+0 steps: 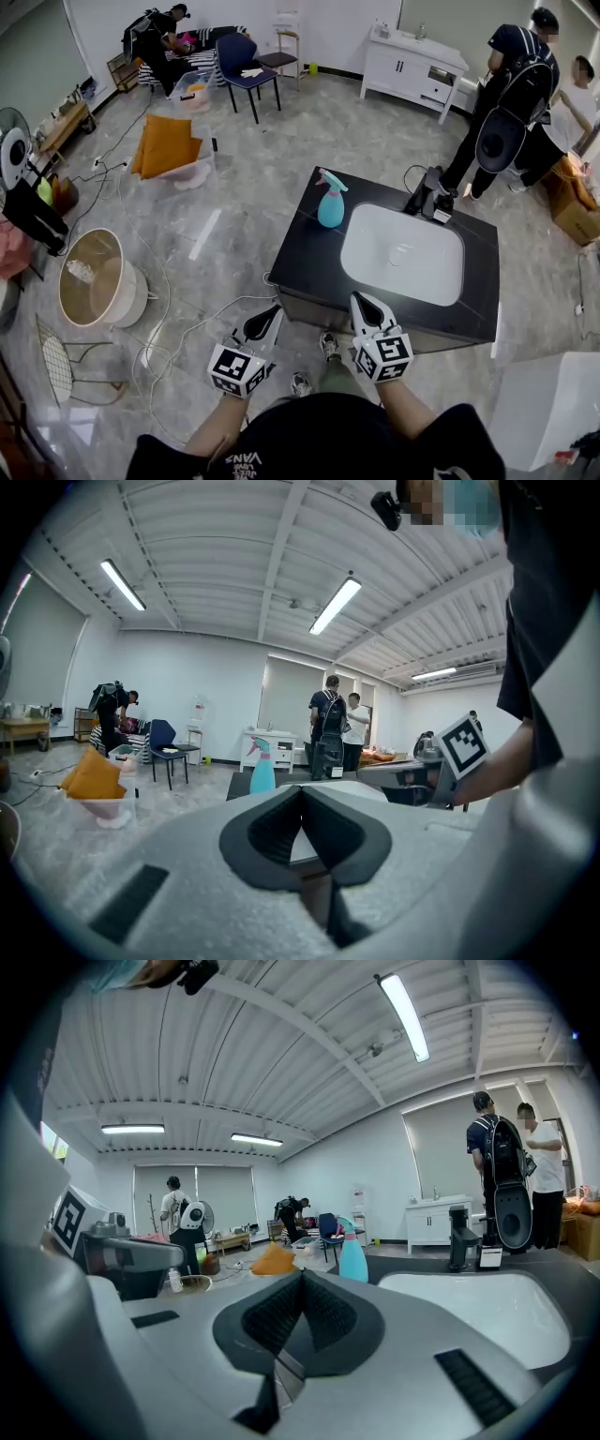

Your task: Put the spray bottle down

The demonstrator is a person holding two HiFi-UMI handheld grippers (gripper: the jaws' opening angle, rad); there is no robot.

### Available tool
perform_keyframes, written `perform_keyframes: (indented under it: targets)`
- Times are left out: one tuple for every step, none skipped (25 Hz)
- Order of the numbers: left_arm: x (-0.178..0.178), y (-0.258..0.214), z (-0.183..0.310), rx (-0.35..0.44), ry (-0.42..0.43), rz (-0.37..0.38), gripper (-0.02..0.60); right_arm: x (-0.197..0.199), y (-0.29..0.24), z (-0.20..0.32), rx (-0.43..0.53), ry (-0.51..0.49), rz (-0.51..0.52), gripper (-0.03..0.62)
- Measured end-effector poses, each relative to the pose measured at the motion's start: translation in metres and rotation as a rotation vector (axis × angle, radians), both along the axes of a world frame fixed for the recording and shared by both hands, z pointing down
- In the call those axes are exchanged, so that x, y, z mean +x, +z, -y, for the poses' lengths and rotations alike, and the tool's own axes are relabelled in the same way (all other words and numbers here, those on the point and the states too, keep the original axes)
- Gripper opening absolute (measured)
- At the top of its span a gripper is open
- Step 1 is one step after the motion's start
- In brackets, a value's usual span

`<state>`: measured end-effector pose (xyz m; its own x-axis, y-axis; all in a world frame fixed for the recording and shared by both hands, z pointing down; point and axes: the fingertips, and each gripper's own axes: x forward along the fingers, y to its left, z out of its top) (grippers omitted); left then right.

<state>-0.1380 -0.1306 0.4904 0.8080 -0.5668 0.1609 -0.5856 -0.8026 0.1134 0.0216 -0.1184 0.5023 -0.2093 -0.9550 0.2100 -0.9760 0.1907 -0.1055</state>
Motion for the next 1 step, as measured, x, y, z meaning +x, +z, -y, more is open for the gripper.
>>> perform_keyframes:
  targets:
    - [0.0009,0.0002,0.0007,0.001,-0.002,-0.001,0.011,0.0008,0.0002,0.0012,0.001,-0.001,0.001,0.000]
